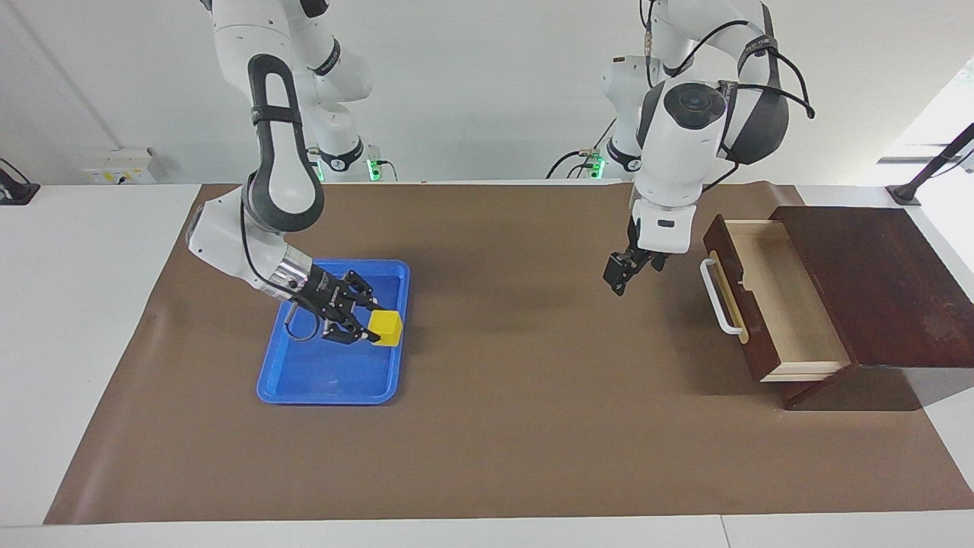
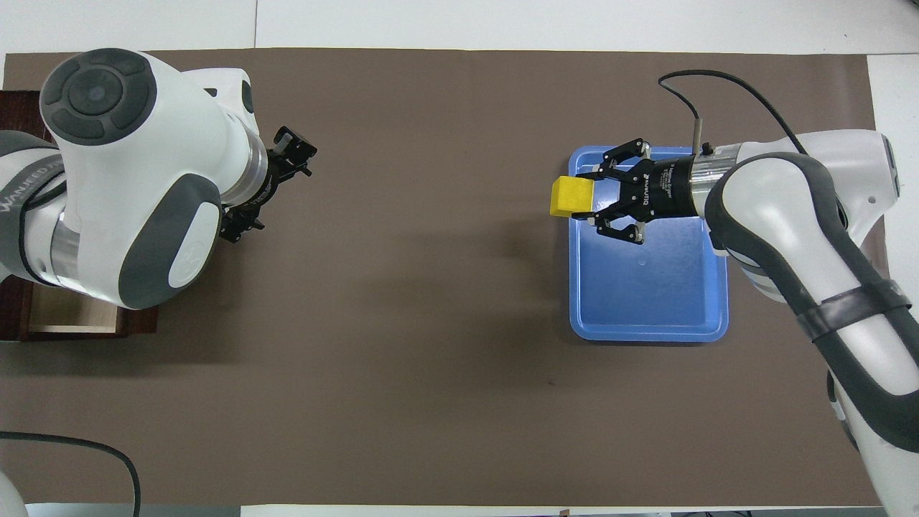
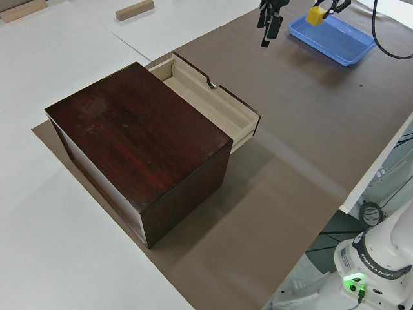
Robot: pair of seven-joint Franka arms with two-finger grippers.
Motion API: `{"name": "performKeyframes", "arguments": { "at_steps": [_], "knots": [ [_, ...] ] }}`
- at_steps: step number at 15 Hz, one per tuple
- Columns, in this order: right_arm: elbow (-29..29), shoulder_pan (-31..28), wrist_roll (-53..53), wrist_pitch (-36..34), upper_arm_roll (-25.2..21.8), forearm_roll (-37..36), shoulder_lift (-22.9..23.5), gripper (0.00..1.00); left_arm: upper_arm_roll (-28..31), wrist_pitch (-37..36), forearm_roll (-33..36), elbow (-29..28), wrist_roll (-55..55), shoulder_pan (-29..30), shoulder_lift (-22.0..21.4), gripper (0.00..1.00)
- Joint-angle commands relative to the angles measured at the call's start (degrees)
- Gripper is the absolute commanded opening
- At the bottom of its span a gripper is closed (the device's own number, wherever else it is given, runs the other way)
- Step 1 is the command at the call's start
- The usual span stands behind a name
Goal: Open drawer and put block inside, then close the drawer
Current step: 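Lift the block toward the left gripper while the left gripper approaches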
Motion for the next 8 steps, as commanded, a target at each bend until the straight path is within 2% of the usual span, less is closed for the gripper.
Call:
{"name": "performKeyframes", "arguments": {
  "at_steps": [1,3,4,6,8],
  "knots": [
    [1.7,6.0,6.3,0.2,-0.2,-1.3,-0.9,0.0,0.4,0.1,-1.0,1.7,-14.7,-2.0,1.3,1.0],
    [2.6,10.3,10.3,0.8,-0.3,-3.3,-0.9,0.0,0.4,0.0,-1.1,2.2,-26.6,-2.2,1.5,1.0],
    [3.0,12.2,13.0,2.8,-0.1,-4.0,-0.8,0.0,0.4,-0.5,-1.3,4.3,-29.7,-2.6,2.5,1.0],
    [3.0,16.5,16.6,7.4,-0.1,-4.6,-0.5,0.0,0.5,-2.4,-5.4,8.8,-32.3,-4.0,4.5,1.0],
    [2.8,18.2,17.7,8.9,0.0,-4.8,-0.5,0.0,0.4,-1.7,-7.8,9.6,-33.6,-4.7,5.3,1.0]
  ]
}}
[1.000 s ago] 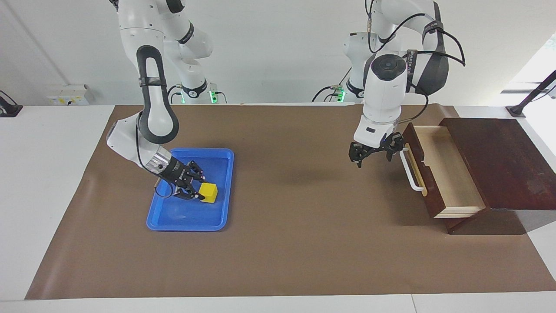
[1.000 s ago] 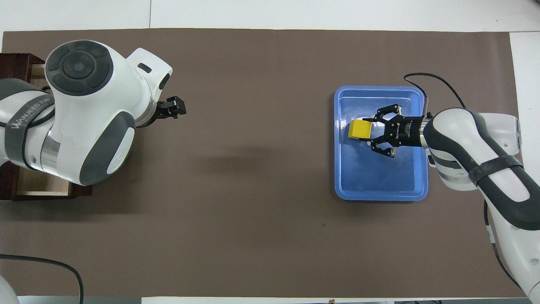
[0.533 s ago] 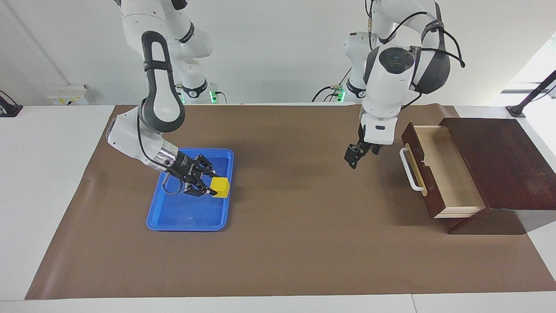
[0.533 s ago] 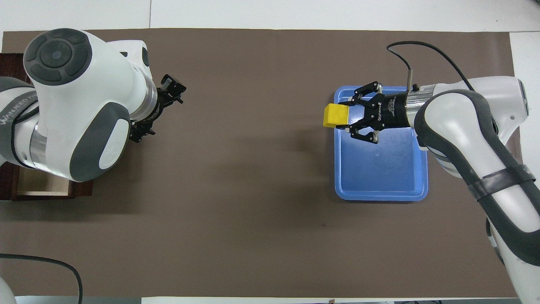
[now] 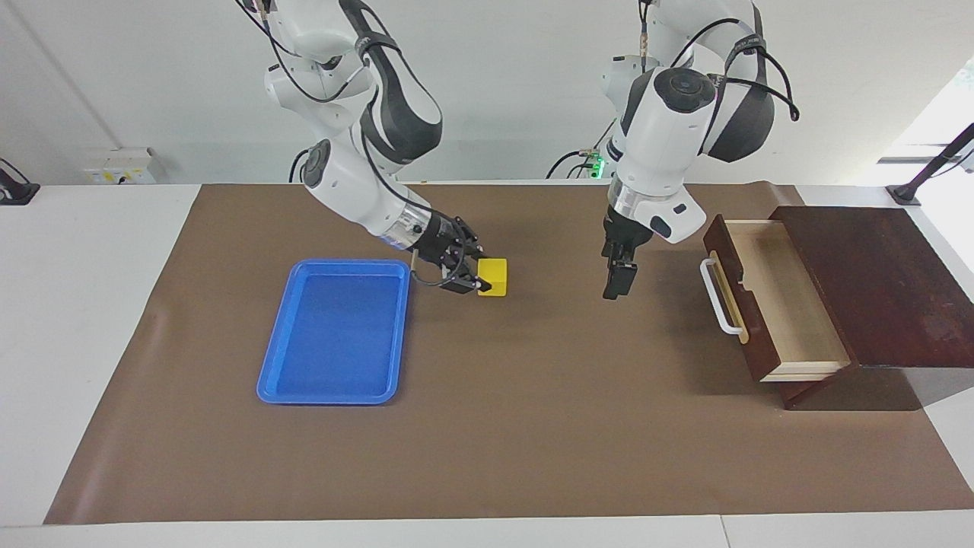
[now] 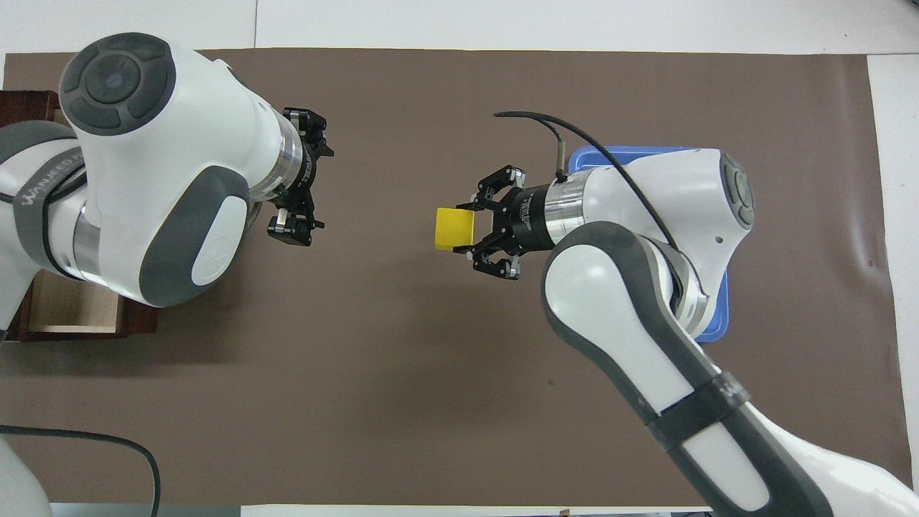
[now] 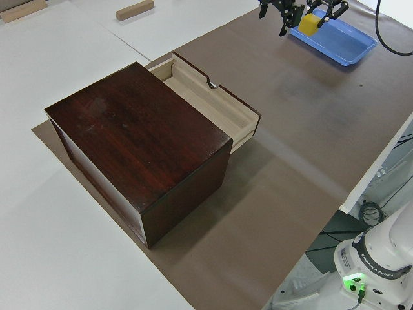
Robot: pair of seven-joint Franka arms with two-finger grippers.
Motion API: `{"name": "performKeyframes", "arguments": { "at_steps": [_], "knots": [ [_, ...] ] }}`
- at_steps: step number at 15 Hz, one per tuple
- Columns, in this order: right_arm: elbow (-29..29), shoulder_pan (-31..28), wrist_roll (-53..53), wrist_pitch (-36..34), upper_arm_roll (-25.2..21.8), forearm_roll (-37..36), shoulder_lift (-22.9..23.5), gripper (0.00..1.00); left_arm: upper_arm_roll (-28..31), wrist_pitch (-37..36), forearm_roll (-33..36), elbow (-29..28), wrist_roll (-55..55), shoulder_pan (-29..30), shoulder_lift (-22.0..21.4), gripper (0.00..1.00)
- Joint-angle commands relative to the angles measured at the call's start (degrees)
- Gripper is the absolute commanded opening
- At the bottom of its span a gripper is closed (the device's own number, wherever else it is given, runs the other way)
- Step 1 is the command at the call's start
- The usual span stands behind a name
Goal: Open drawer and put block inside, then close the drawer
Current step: 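Lift the block toward the left gripper while the left gripper approaches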
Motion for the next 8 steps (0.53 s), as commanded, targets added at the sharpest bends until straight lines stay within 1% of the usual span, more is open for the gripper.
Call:
{"name": "performKeyframes", "arguments": {
  "at_steps": [1,3,6,8],
  "knots": [
    [0.7,1.6,2.8,1.0,-0.2,-1.7,0.4,0.0,0.8,-0.7,-2.2,3.2,-3.4,-3.8,3.1,1.0],
    [0.3,2.7,3.2,1.1,-0.1,-1.6,0.2,0.0,0.9,1.6,-1.8,0.2,-6.8,-6.2,2.6,1.0],
    [0.3,3.3,3.3,1.1,0.0,-1.6,0.1,0.0,0.8,5.2,-1.8,-2.4,-13.6,-8.2,2.0,1.0],
    [0.3,3.3,3.2,1.0,0.0,-1.7,0.1,0.0,0.8,6.4,-1.8,-5.9,-14.6,-9.5,0.7,1.0]
  ]
}}
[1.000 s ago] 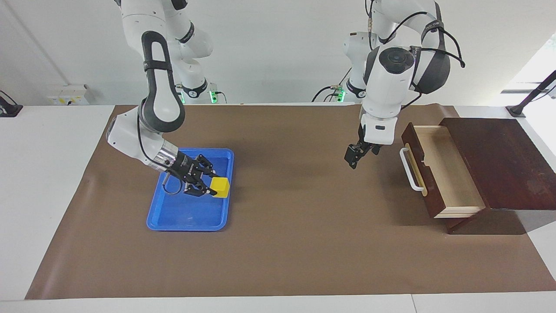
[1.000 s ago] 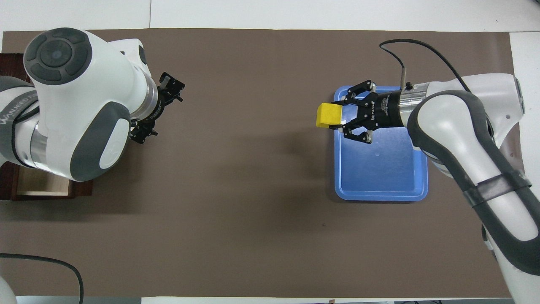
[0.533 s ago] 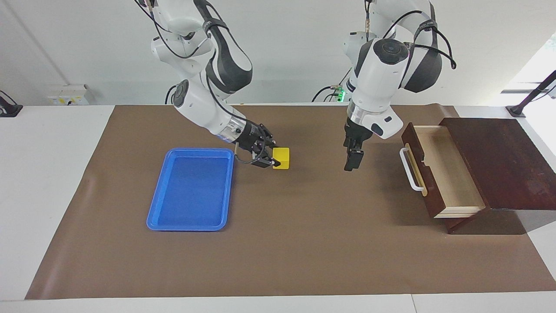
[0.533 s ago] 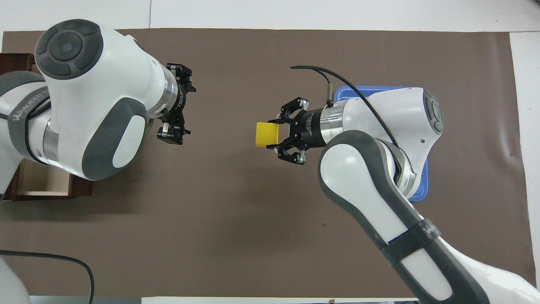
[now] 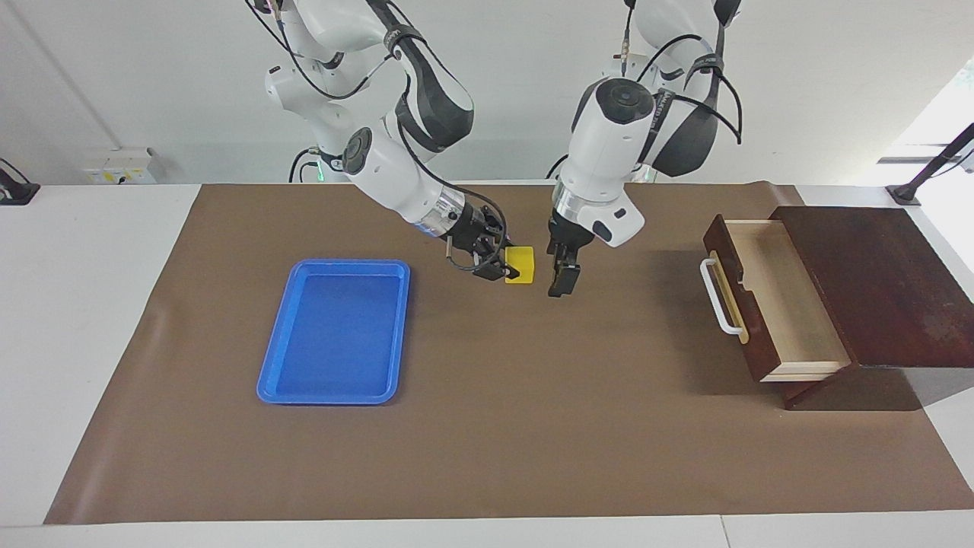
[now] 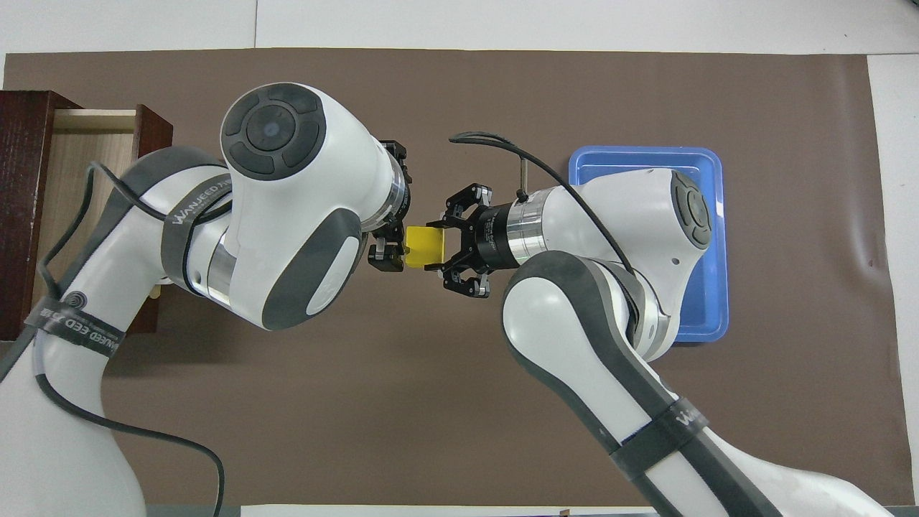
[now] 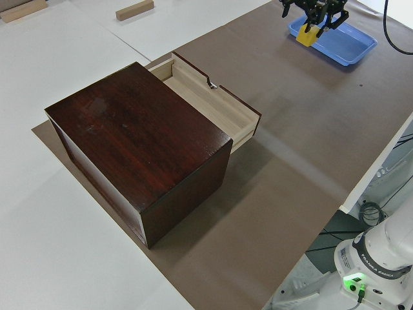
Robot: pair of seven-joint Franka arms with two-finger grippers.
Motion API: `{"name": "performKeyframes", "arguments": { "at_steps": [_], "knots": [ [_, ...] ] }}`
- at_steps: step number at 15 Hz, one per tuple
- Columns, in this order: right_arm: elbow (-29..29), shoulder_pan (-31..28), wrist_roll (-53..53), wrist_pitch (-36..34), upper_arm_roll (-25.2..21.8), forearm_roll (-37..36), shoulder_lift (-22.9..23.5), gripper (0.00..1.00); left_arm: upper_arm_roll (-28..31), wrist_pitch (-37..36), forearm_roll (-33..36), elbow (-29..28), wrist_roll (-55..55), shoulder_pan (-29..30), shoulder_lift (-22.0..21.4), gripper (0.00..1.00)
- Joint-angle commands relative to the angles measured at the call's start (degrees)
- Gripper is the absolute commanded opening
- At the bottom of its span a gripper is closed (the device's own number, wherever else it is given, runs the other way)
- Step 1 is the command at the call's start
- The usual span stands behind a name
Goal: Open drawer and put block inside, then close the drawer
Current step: 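Grasp the block with the left gripper and open the right gripper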
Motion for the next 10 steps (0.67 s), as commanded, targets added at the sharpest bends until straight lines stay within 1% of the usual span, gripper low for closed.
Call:
{"name": "performKeyframes", "arguments": {
  "at_steps": [1,3,6,10],
  "knots": [
    [0.5,0.0,1.7,0.0,0.0,-1.5,0.0,0.0,0.8,2.3,-0.5,-5.5,-1.6,-1.5,-2.9,1.0],
    [0.5,0.0,1.6,-0.1,0.0,-1.5,0.0,0.0,0.8,1.9,-0.5,-6.0,-1.6,-1.6,-3.2,1.0],
    [0.6,0.0,1.5,-0.3,0.0,-1.5,0.0,0.0,0.8,-0.7,-0.5,-4.6,-1.0,-1.5,-3.0,1.0],
    [0.7,0.0,1.4,-0.3,0.0,-1.5,0.0,0.0,0.8,-0.3,-0.4,-5.6,-0.9,-2.2,-3.3,1.0]
  ]
}}
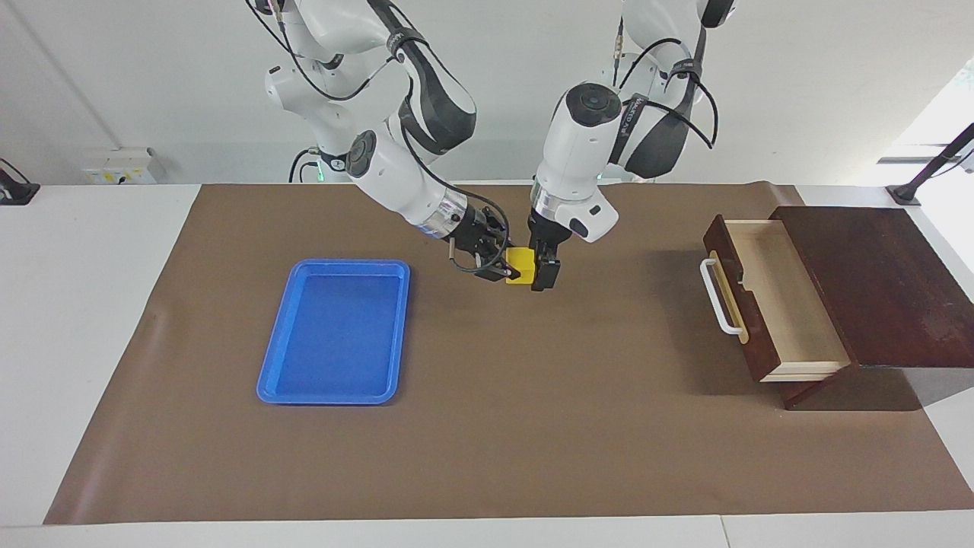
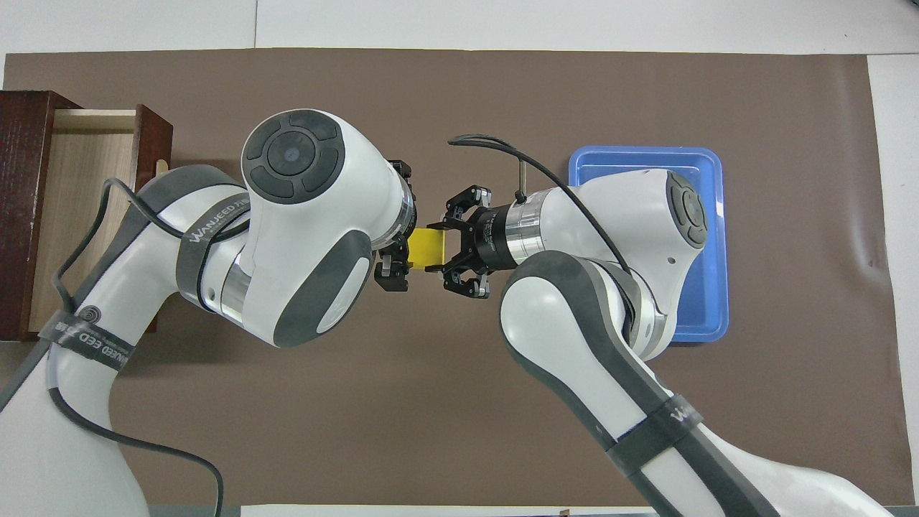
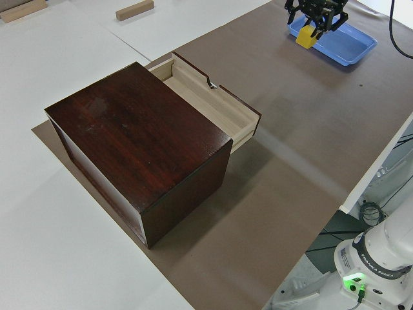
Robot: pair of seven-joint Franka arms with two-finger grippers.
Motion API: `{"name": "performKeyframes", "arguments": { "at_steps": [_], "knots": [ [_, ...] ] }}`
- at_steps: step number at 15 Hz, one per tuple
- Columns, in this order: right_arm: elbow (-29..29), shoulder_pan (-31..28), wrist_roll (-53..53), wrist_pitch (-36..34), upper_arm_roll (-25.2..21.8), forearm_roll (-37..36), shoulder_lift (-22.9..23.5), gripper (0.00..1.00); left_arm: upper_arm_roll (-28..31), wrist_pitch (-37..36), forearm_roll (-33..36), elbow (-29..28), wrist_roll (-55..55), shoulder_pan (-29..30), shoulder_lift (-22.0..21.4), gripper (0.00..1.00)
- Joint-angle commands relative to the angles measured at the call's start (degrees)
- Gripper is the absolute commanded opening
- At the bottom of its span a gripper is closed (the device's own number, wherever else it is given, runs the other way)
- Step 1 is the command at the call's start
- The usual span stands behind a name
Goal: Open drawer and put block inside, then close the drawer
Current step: 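Grasp the block with the left gripper and open the right gripper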
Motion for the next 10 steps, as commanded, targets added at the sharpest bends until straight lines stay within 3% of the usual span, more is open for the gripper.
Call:
{"name": "performKeyframes", "arguments": {
  "at_steps": [1,8,9,10],
  "knots": [
    [0.7,-0.1,1.4,-0.3,0.0,-1.4,-0.4,0.0,0.8,-0.4,-0.4,-2.5,-0.1,-1.4,-1.8,1.0],
    [0.7,-0.1,1.4,-0.3,-0.1,-1.4,-0.4,0.0,0.8,-0.6,-0.4,-3.1,-0.1,-2.1,-2.2,1.0],
    [0.7,-0.1,1.4,-0.3,-0.1,-1.4,-0.4,0.0,0.8,-0.6,-0.4,-3.5,-0.3,-2.1,-2.3,0.9],
    [0.7,-0.1,1.3,-0.3,0.0,-1.4,-0.3,0.0,0.8,-0.6,-0.4,-3.7,-0.3,-2.2,-2.6,0.69]
  ]
}}
